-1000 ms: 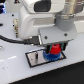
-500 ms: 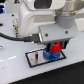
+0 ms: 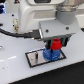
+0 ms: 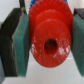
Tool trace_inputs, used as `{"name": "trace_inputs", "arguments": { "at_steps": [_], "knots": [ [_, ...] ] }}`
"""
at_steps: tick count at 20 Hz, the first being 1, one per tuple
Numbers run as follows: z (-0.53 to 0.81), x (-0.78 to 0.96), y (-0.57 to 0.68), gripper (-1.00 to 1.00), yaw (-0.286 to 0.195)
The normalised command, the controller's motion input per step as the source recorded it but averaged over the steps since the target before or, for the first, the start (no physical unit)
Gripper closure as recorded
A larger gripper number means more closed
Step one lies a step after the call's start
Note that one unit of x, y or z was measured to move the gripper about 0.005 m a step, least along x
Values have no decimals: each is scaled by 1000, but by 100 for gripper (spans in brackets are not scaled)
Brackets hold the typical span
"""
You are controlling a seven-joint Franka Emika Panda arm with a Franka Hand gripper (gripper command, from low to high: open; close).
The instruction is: Insert the blue gear onto the right peg, followed by the red gear
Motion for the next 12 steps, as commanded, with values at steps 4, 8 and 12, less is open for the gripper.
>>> {"name": "trace_inputs", "arguments": {
  "at_steps": [4, 8, 12],
  "knots": [
    [-108, 151, -58, 100, 0],
    [-199, 154, -102, 100, 0],
    [-127, 147, -141, 100, 0]
  ]
}}
